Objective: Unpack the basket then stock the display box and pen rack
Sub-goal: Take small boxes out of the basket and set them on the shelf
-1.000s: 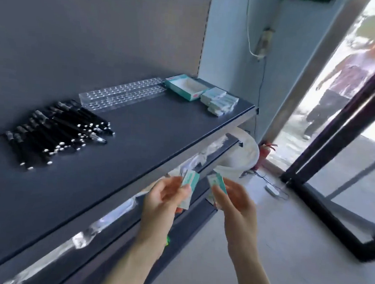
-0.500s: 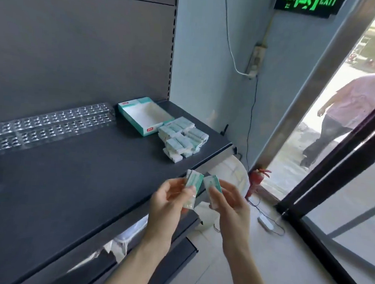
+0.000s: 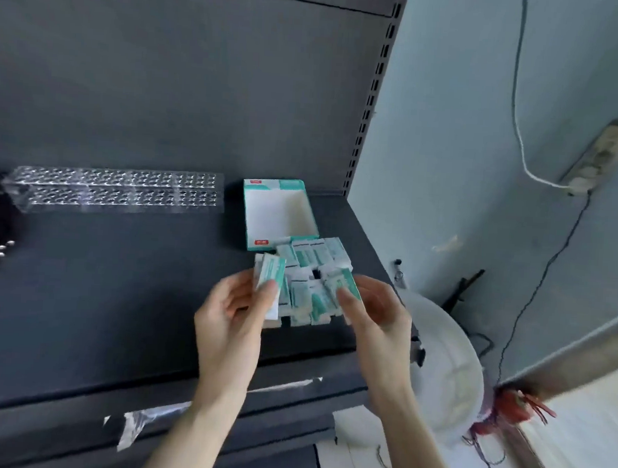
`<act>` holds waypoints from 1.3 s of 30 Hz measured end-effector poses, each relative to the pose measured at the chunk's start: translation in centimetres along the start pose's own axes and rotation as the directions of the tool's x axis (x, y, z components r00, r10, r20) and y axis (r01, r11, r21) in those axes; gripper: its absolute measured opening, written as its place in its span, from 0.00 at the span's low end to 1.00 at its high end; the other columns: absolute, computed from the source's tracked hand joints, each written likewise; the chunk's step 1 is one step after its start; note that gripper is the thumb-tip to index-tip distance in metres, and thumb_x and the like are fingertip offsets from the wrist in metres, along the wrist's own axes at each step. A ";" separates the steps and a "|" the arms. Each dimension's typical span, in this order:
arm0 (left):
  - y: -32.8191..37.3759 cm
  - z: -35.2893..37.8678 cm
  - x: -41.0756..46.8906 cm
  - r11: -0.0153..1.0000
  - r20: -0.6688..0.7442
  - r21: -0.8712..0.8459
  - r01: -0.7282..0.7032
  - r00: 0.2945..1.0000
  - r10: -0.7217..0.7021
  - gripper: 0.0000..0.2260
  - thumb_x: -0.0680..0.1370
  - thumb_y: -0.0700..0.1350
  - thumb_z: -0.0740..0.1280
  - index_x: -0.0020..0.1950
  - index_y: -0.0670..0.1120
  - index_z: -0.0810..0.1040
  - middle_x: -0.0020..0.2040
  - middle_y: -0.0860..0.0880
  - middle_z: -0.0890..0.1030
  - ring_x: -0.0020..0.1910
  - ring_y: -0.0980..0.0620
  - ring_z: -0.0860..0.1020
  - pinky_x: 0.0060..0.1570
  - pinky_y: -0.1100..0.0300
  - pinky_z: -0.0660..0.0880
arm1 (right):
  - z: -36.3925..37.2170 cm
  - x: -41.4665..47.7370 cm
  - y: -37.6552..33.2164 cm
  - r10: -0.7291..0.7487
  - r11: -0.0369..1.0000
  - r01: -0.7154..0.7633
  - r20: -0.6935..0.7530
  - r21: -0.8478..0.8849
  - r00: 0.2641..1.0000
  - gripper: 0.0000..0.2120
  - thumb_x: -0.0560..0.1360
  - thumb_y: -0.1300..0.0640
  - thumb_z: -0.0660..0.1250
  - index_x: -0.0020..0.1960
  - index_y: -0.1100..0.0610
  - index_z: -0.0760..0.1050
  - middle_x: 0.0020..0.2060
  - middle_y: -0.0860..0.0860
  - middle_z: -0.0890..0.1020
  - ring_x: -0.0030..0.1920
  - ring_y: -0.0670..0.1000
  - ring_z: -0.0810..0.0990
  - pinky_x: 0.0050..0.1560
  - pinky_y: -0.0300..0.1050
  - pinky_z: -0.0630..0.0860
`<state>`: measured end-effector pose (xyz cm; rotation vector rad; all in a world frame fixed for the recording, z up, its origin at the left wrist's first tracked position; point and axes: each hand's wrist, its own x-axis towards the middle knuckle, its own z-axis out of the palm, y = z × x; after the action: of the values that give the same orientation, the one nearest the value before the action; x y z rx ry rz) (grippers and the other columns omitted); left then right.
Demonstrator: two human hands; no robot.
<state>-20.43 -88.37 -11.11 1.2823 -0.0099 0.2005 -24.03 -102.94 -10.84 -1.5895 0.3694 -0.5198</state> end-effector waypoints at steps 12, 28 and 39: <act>-1.8 2.3 6.5 0.882 -0.280 0.400 0.247 0.950 -0.139 0.07 0.71 0.46 0.74 0.46 0.48 0.79 0.43 0.53 0.82 0.41 0.58 0.79 0.41 0.64 0.73 | -3.2 7.4 1.9 0.037 0.958 -0.004 0.110 -0.288 0.993 0.12 0.72 0.48 0.69 0.52 0.53 0.76 0.42 0.48 0.82 0.44 0.49 0.80 0.49 0.51 0.78; -2.1 1.8 6.8 0.699 -0.127 0.699 0.153 0.988 -0.089 0.08 0.76 0.49 0.67 0.39 0.49 0.79 0.34 0.58 0.80 0.31 0.72 0.75 0.25 0.75 0.67 | -3.8 7.4 1.9 0.056 0.932 -0.015 0.104 -0.362 0.993 0.04 0.71 0.50 0.69 0.41 0.48 0.76 0.35 0.44 0.82 0.38 0.44 0.79 0.37 0.38 0.74; -2.8 1.8 6.0 0.757 -0.201 0.643 0.118 0.979 0.018 0.05 0.76 0.48 0.68 0.44 0.48 0.81 0.37 0.57 0.81 0.36 0.60 0.80 0.29 0.70 0.69 | -3.1 7.7 2.6 0.015 0.886 0.054 0.145 -0.460 0.989 0.09 0.74 0.48 0.66 0.41 0.52 0.80 0.42 0.44 0.75 0.47 0.51 0.75 0.44 0.43 0.71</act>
<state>-13.90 -90.01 -12.58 1.9615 0.2902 0.2993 -19.06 -109.83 -12.52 -2.0847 0.3860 -0.3405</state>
